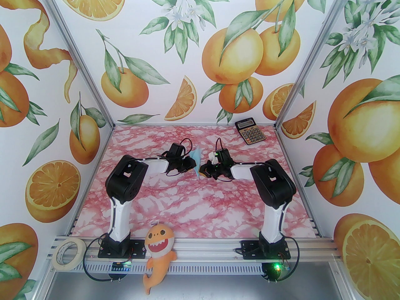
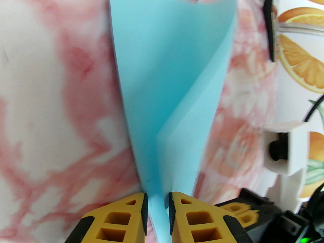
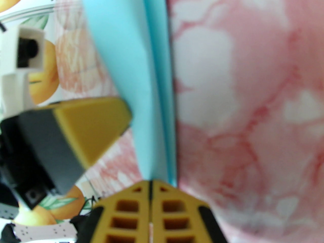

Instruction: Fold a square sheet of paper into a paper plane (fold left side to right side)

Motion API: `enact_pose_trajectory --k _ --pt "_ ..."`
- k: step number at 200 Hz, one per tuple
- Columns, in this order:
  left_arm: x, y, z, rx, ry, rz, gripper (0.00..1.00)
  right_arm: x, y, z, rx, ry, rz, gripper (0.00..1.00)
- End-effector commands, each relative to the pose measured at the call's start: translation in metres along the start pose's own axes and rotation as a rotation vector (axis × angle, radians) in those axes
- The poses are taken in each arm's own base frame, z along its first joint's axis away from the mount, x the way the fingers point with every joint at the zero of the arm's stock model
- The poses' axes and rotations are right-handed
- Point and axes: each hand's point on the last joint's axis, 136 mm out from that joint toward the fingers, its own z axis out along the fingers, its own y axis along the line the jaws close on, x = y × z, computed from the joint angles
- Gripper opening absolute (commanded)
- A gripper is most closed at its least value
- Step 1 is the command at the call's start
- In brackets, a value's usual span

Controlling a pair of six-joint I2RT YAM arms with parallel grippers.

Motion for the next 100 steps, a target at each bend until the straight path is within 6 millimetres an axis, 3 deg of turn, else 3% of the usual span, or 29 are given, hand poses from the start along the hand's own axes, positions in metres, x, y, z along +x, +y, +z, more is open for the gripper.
enact_pose_trajectory --k 1,100 --pt "0.0038 -0.0008 0.015 0.012 0.006 0.013 0.23 0.0039 0.0014 0.0086 -0.026 0.019 -0.008 0.06" --pt "0.0055 -0.0022 0.0156 0.016 0.012 0.016 0.22 0.0004 -0.0017 0.0144 -0.003 0.009 0.001 0.06"
